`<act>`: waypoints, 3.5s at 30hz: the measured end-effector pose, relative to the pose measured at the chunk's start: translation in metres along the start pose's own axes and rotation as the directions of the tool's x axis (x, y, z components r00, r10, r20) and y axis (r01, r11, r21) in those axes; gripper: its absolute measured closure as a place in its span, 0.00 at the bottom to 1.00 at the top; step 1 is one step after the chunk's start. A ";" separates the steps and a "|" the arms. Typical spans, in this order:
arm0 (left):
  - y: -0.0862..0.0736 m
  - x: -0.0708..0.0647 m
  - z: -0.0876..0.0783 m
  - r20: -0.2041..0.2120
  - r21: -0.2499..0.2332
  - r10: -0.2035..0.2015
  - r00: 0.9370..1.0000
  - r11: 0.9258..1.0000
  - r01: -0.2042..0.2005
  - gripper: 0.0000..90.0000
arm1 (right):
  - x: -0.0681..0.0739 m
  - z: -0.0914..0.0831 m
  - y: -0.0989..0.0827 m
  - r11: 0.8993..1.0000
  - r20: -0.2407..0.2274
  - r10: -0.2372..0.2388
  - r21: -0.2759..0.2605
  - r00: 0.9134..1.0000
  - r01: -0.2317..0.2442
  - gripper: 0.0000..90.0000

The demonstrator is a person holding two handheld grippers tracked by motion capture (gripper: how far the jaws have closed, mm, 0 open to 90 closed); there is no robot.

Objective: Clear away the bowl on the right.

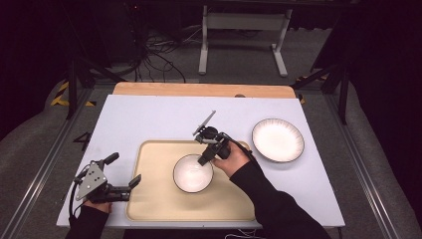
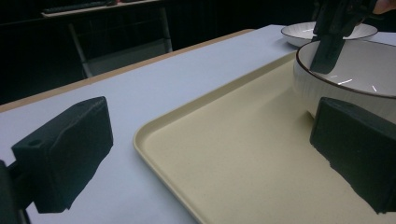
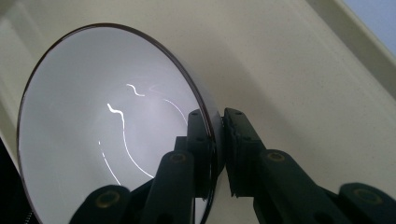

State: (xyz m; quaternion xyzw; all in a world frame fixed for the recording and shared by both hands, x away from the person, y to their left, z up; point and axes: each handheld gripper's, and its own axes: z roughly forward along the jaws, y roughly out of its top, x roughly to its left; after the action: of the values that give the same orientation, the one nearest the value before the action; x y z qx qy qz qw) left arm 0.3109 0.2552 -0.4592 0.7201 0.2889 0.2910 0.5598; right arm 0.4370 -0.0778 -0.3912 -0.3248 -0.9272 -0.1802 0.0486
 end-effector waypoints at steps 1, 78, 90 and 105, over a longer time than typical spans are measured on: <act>0.000 0.000 0.000 0.000 0.001 0.001 1.000 1.000 -0.001 0.00 | -0.001 0.001 0.000 1.000 0.002 0.002 0.005 1.000 -0.002 0.91; 0.001 -0.001 0.002 0.000 0.015 0.014 1.000 1.000 -0.014 0.00 | 0.005 -0.071 -0.075 0.738 0.328 -0.130 -0.599 0.936 0.312 0.02; 0.001 -0.002 0.002 -0.003 0.016 0.011 1.000 1.000 -0.011 0.00 | -0.006 -0.085 -0.111 0.680 0.393 -0.089 -0.648 0.915 0.344 0.02; 0.001 -0.001 0.002 -0.004 0.016 0.009 1.000 1.000 -0.009 0.00 | -0.023 -0.088 -0.157 0.565 0.391 -0.016 -0.756 0.920 0.331 0.00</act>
State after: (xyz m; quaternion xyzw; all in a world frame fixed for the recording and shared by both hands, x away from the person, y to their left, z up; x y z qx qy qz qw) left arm 0.3117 0.2525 -0.4592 0.7253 0.2890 0.2926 0.5520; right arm 0.3550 -0.2370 -0.3614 -0.2424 -0.7631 -0.5274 -0.2840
